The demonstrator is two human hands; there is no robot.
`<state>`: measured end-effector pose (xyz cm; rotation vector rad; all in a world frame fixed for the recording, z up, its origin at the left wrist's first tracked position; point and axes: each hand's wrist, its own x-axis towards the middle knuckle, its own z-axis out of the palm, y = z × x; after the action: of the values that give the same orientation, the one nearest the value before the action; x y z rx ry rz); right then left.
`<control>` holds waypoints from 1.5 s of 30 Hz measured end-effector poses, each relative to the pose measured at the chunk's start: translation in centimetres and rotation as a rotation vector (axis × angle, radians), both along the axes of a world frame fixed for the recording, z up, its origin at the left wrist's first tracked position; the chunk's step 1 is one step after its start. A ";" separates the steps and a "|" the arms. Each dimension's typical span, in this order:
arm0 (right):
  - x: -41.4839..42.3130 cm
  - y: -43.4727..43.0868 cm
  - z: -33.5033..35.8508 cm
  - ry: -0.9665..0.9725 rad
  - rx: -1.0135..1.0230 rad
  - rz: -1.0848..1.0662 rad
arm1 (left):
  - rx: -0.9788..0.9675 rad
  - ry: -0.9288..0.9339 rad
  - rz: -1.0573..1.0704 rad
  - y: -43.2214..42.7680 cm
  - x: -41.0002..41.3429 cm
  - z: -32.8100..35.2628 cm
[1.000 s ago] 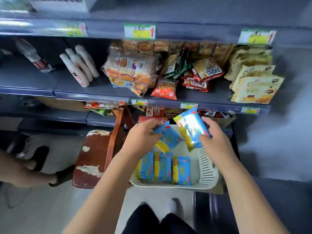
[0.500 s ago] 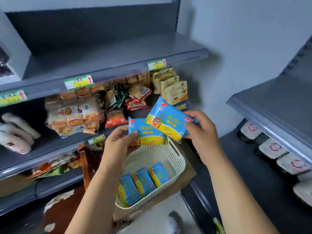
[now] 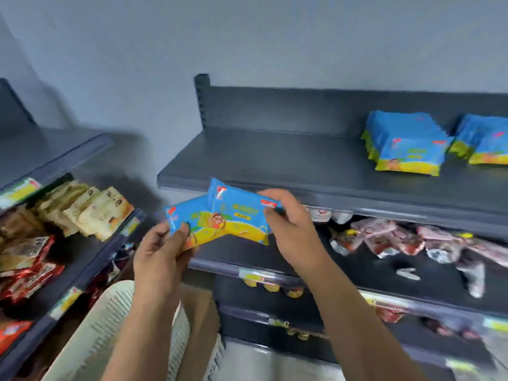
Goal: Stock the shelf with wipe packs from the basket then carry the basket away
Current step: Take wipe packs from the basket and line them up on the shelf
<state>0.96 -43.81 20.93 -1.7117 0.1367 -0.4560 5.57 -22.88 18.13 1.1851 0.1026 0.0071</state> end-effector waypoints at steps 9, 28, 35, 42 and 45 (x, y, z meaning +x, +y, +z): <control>-8.9 -14.6 5.6 -0.191 0.132 -0.365 | 0.054 -0.089 -0.382 -16.7 -1.5 8.2; -22.6 -41.2 9.5 -0.303 0.129 -0.772 | 0.135 -0.066 -0.672 -51.9 -13.7 12.3; -22.9 -47.2 9.0 -0.201 -0.005 -0.838 | 0.220 -0.009 -0.691 -60.4 -10.5 10.2; -21.1 -52.1 7.6 -0.039 -0.448 -0.803 | 0.557 -0.246 -0.615 -64.5 -7.0 9.0; -20.2 -53.7 7.6 0.015 -0.514 -0.728 | 0.824 -0.528 -0.581 -65.0 -5.4 8.8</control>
<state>-19.19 -97.54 28.57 -2.1413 0.7178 -1.0839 0.12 -87.93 26.89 1.9552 -0.7790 -0.1620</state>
